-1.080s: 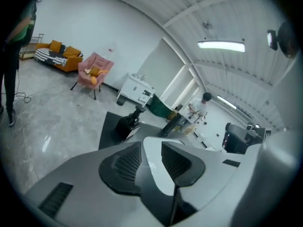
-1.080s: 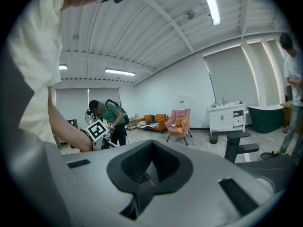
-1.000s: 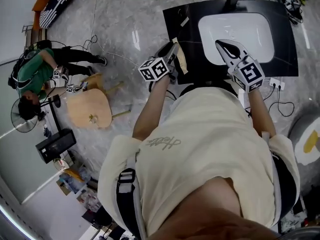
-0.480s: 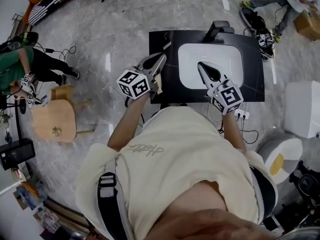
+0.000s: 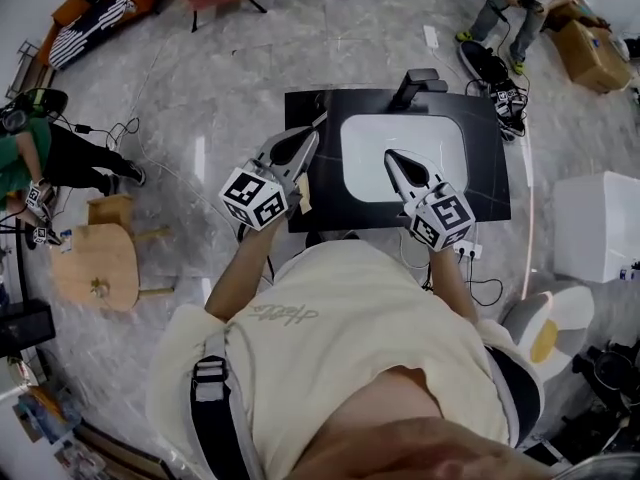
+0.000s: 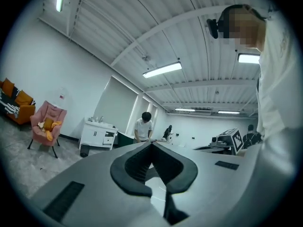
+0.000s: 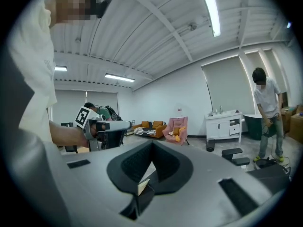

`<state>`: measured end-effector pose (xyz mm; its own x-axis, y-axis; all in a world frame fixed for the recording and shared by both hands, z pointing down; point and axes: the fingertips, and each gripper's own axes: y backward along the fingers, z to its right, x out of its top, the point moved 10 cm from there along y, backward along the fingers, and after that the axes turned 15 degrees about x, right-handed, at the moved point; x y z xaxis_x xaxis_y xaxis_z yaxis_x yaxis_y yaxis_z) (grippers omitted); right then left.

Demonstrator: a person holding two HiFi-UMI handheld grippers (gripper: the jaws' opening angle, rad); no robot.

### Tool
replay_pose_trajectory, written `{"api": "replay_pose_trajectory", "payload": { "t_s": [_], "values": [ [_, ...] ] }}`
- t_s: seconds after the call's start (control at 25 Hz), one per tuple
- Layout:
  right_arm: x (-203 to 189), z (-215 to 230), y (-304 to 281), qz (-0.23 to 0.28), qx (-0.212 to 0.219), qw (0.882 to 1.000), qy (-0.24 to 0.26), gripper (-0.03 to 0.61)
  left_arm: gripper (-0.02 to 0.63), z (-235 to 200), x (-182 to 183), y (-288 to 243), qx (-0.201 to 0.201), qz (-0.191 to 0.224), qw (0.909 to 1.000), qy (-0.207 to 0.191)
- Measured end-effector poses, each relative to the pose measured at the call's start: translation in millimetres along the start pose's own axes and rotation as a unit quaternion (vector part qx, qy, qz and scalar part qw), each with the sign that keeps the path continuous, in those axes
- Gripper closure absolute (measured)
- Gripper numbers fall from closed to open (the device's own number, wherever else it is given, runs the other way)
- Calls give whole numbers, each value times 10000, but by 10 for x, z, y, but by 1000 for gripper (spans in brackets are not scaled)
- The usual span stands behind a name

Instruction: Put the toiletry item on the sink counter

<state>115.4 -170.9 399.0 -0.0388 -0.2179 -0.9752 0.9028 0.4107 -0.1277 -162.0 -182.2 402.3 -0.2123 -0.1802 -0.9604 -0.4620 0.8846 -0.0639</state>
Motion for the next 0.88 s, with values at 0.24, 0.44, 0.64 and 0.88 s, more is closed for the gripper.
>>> {"api": "replay_pose_trajectory", "payload": {
  "t_s": [0.24,0.44,0.64,0.88],
  "values": [
    [-3,-45,-26,34,50,10000,-7,584,611,0,1,101,207,11,9992,-329],
    [8,-118,-96,74,86,9999,104,584,611,-13,11,220,287,-45,9985,-454],
    [1,-231,-157,105,106,9997,201,584,611,-29,58,327,312,-11,9979,-575],
    [26,-273,-170,76,120,9993,341,584,611,0,33,366,315,-28,9966,-754]
  ]
}}
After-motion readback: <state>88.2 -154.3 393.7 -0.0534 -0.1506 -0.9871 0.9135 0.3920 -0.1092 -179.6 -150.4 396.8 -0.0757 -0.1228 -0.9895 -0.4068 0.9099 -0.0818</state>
